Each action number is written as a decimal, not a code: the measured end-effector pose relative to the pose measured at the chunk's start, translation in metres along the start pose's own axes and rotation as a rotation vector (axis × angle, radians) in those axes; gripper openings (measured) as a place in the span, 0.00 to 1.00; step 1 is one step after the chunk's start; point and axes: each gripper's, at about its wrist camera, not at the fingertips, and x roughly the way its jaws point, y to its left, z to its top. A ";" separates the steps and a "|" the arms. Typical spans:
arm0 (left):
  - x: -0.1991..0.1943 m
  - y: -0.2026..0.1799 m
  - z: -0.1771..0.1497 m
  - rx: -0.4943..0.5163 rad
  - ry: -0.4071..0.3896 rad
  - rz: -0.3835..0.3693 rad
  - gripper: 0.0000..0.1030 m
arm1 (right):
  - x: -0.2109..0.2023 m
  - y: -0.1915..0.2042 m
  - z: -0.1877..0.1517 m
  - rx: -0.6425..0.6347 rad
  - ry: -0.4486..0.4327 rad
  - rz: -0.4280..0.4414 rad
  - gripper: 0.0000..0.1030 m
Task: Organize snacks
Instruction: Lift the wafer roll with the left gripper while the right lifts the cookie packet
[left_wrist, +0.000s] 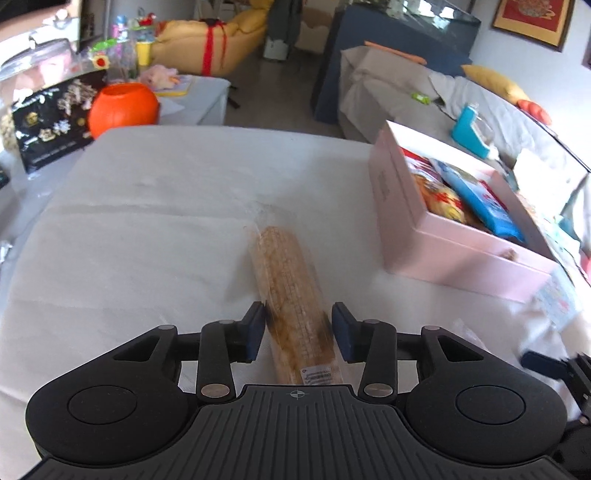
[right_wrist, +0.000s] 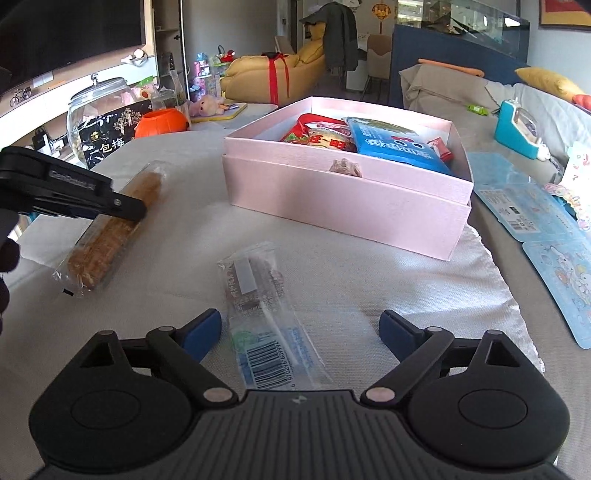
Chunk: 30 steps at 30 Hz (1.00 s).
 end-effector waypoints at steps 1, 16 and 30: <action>-0.003 -0.002 -0.005 -0.002 0.015 -0.032 0.42 | 0.000 0.000 0.000 -0.005 0.003 0.004 0.93; -0.035 -0.031 -0.055 0.135 0.063 -0.079 0.43 | 0.018 0.000 0.020 -0.064 0.027 0.073 0.92; -0.036 -0.031 -0.061 0.120 0.038 -0.080 0.42 | -0.038 0.004 0.027 -0.102 -0.019 0.129 0.36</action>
